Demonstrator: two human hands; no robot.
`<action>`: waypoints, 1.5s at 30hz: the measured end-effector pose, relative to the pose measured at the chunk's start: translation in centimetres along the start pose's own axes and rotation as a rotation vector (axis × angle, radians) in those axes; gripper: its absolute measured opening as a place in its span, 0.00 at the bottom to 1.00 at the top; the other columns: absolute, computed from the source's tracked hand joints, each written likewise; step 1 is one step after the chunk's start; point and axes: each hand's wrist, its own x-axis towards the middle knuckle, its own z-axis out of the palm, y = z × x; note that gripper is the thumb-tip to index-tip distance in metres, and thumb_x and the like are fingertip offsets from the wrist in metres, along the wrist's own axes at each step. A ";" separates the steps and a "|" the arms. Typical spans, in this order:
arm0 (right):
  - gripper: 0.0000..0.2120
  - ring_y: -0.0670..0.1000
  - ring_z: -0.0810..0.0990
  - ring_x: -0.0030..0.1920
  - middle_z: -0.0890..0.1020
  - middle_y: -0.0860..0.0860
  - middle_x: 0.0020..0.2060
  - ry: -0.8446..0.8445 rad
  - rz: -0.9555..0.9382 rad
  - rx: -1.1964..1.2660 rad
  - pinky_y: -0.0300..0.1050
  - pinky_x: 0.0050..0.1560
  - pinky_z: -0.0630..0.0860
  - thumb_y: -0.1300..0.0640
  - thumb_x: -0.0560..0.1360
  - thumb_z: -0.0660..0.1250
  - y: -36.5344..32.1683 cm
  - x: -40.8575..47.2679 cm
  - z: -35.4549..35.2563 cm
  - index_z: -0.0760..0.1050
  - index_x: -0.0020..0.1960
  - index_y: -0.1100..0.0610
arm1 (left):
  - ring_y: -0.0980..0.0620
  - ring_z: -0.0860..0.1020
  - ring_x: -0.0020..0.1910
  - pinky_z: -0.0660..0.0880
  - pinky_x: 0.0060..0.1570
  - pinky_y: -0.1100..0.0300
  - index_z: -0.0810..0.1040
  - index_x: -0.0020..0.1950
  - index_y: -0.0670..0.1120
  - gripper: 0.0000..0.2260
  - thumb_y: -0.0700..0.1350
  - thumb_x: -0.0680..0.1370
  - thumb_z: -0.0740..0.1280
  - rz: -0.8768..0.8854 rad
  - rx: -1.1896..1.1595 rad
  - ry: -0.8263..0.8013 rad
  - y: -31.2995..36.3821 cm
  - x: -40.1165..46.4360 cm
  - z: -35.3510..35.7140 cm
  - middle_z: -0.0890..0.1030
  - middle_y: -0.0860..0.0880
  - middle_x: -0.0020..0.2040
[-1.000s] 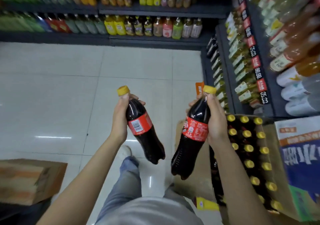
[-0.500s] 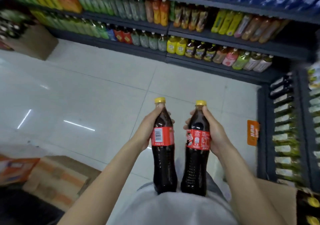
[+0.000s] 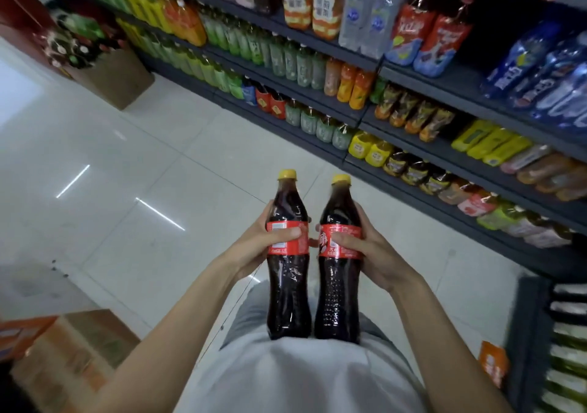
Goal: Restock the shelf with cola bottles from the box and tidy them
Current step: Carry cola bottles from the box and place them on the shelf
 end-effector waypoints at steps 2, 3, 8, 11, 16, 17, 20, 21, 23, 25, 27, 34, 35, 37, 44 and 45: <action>0.30 0.50 0.80 0.58 0.77 0.51 0.61 -0.016 0.018 -0.040 0.41 0.51 0.78 0.59 0.70 0.70 -2.4 3.3 -0.5 0.65 0.65 0.38 | 0.46 0.81 0.53 0.79 0.50 0.55 0.66 0.68 0.53 0.51 0.55 0.49 0.84 -0.041 -0.025 -0.028 1.8 2.7 -1.1 0.81 0.45 0.56; 0.30 0.48 0.80 0.57 0.77 0.48 0.61 -0.015 0.030 -0.062 0.40 0.50 0.78 0.58 0.70 0.70 -3.5 5.0 -0.8 0.64 0.65 0.36 | 0.47 0.81 0.52 0.79 0.50 0.55 0.66 0.68 0.54 0.50 0.54 0.49 0.84 -0.049 -0.027 -0.046 2.8 4.1 -1.7 0.81 0.45 0.55; 0.39 0.46 0.80 0.54 0.76 0.49 0.59 0.046 0.038 -0.152 0.40 0.49 0.77 0.56 0.65 0.75 -8.0 13.2 -2.1 0.57 0.66 0.37 | 0.49 0.80 0.52 0.79 0.48 0.56 0.63 0.64 0.61 0.39 0.45 0.58 0.76 0.023 0.086 -0.111 9.2 11.8 -5.0 0.77 0.44 0.58; 0.38 0.40 0.81 0.49 0.75 0.48 0.57 0.196 -0.091 -0.191 0.37 0.46 0.77 0.57 0.64 0.78 -12.1 18.5 -1.8 0.57 0.62 0.39 | 0.53 0.80 0.49 0.77 0.47 0.60 0.64 0.63 0.54 0.37 0.48 0.58 0.77 0.164 0.190 -0.051 14.6 16.9 -7.4 0.76 0.44 0.55; 0.36 0.47 0.79 0.56 0.76 0.44 0.57 0.417 -0.397 -0.261 0.44 0.55 0.78 0.56 0.61 0.76 -21.8 26.4 0.1 0.64 0.63 0.41 | 0.57 0.80 0.46 0.76 0.47 0.62 0.67 0.59 0.51 0.34 0.52 0.57 0.77 0.374 0.322 -0.045 27.6 25.2 -11.1 0.78 0.48 0.51; 0.35 0.46 0.79 0.56 0.77 0.44 0.58 0.456 -0.449 -0.253 0.43 0.53 0.78 0.57 0.61 0.76 -23.9 27.9 0.5 0.65 0.63 0.41 | 0.57 0.80 0.46 0.77 0.47 0.62 0.67 0.59 0.51 0.33 0.52 0.58 0.77 0.420 0.342 -0.044 30.4 26.6 -11.8 0.78 0.49 0.51; 0.34 0.40 0.78 0.57 0.75 0.42 0.60 0.560 -0.600 -0.255 0.37 0.53 0.77 0.53 0.64 0.77 -30.0 31.9 2.1 0.66 0.65 0.39 | 0.55 0.81 0.46 0.79 0.47 0.61 0.67 0.62 0.51 0.32 0.49 0.62 0.77 0.575 0.389 -0.031 37.8 30.3 -13.2 0.81 0.52 0.49; 0.33 0.34 0.77 0.55 0.74 0.39 0.60 0.589 -0.660 -0.265 0.31 0.51 0.75 0.54 0.66 0.76 -31.9 33.2 2.5 0.66 0.67 0.40 | 0.55 0.81 0.45 0.79 0.47 0.61 0.66 0.62 0.51 0.32 0.48 0.63 0.78 0.629 0.418 -0.016 40.0 31.4 -13.5 0.81 0.52 0.48; 0.32 0.31 0.76 0.53 0.74 0.37 0.59 0.633 -0.752 -0.277 0.28 0.50 0.74 0.56 0.69 0.74 -35.7 35.9 2.9 0.65 0.69 0.42 | 0.60 0.81 0.43 0.78 0.45 0.64 0.66 0.63 0.50 0.31 0.43 0.66 0.79 0.742 0.465 0.023 44.1 33.7 -13.7 0.80 0.52 0.48; 0.34 0.38 0.75 0.60 0.74 0.41 0.63 0.663 -0.814 -0.311 0.40 0.61 0.74 0.51 0.68 0.75 -39.5 38.5 3.0 0.64 0.70 0.40 | 0.62 0.80 0.43 0.77 0.45 0.65 0.65 0.64 0.50 0.30 0.43 0.67 0.78 0.843 0.504 0.075 47.8 36.0 -14.0 0.79 0.54 0.49; 0.36 0.43 0.71 0.67 0.71 0.41 0.67 0.687 -0.864 -0.390 0.51 0.67 0.70 0.47 0.66 0.76 -42.6 41.3 2.9 0.63 0.70 0.37 | 0.61 0.81 0.45 0.78 0.48 0.61 0.65 0.65 0.53 0.32 0.48 0.67 0.78 0.922 0.546 0.129 50.9 38.1 -14.2 0.79 0.57 0.50; 0.38 0.42 0.69 0.67 0.70 0.41 0.67 0.692 -1.195 -0.655 0.45 0.68 0.68 0.56 0.68 0.76 -49.3 51.1 2.2 0.62 0.72 0.48 | 0.59 0.79 0.55 0.78 0.54 0.50 0.64 0.68 0.54 0.37 0.56 0.64 0.78 1.340 0.669 0.321 57.4 45.5 -16.6 0.77 0.61 0.57; 0.38 0.45 0.68 0.68 0.69 0.41 0.68 0.680 -1.217 -0.730 0.46 0.69 0.67 0.54 0.67 0.76 -50.2 52.4 1.7 0.62 0.72 0.47 | 0.59 0.79 0.57 0.78 0.55 0.50 0.64 0.69 0.53 0.38 0.56 0.64 0.78 1.392 0.661 0.352 58.2 46.7 -17.2 0.76 0.59 0.59; 0.39 0.47 0.67 0.67 0.68 0.36 0.65 0.684 -1.223 -0.851 0.35 0.68 0.62 0.51 0.66 0.76 -52.0 55.1 1.2 0.61 0.72 0.45 | 0.59 0.78 0.58 0.77 0.57 0.51 0.64 0.70 0.50 0.38 0.55 0.65 0.78 1.467 0.648 0.412 60.1 48.9 -18.1 0.75 0.59 0.59; 0.41 0.47 0.72 0.65 0.73 0.50 0.66 0.710 -1.304 -0.771 0.48 0.67 0.69 0.53 0.61 0.78 -58.2 66.0 -1.4 0.63 0.70 0.51 | 0.49 0.80 0.55 0.73 0.51 0.59 0.65 0.70 0.49 0.39 0.56 0.65 0.77 1.483 0.697 0.601 66.7 57.6 -18.9 0.80 0.51 0.58; 0.42 0.48 0.73 0.65 0.74 0.51 0.65 0.723 -1.300 -0.772 0.51 0.66 0.70 0.52 0.61 0.78 -59.1 67.3 -1.8 0.63 0.69 0.50 | 0.48 0.80 0.55 0.73 0.51 0.59 0.65 0.71 0.50 0.39 0.57 0.65 0.77 1.489 0.679 0.607 67.5 58.9 -18.9 0.80 0.50 0.59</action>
